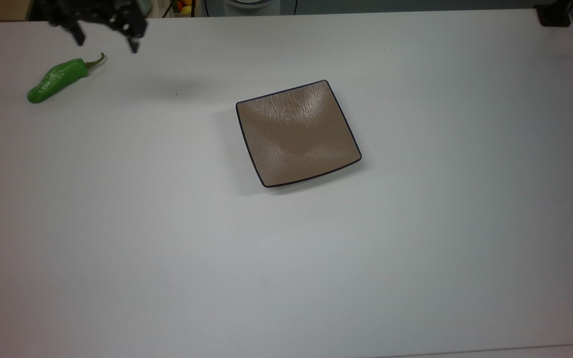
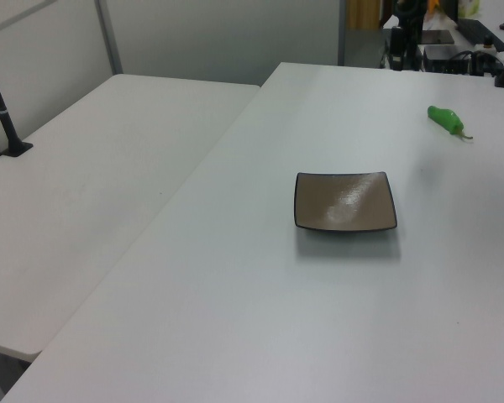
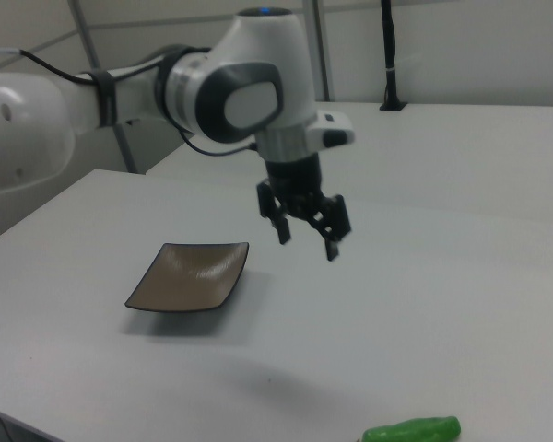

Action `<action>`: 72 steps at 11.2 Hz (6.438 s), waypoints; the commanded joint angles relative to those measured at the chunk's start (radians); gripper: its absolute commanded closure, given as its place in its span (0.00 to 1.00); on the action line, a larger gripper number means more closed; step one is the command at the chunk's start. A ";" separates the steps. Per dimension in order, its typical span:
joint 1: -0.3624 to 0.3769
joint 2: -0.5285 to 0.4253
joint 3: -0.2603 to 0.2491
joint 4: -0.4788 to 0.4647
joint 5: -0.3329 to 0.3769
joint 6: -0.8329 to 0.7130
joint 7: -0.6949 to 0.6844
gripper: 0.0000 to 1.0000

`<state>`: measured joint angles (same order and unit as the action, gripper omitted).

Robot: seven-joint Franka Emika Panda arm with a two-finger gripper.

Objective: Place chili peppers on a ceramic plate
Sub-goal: 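Move the open gripper from above the plate toward the green chili pepper, then lower the gripper onto the green chili pepper and close on it, then lift the chili pepper and carry it toward the brown plate, then lower the chili pepper onto the plate and open the gripper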

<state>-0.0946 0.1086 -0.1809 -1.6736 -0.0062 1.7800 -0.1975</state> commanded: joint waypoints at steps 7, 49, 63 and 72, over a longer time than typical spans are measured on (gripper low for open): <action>-0.097 0.068 -0.144 -0.224 -0.003 0.330 -0.126 0.00; 0.062 0.042 0.270 0.077 0.175 -0.068 0.435 0.95; 0.197 0.227 0.268 -0.187 0.310 0.458 0.535 0.61; 0.242 0.027 0.267 -0.053 0.080 0.169 0.553 0.00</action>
<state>0.1237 0.2216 0.0972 -1.7887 0.1572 2.1146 0.3272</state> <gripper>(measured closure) 0.000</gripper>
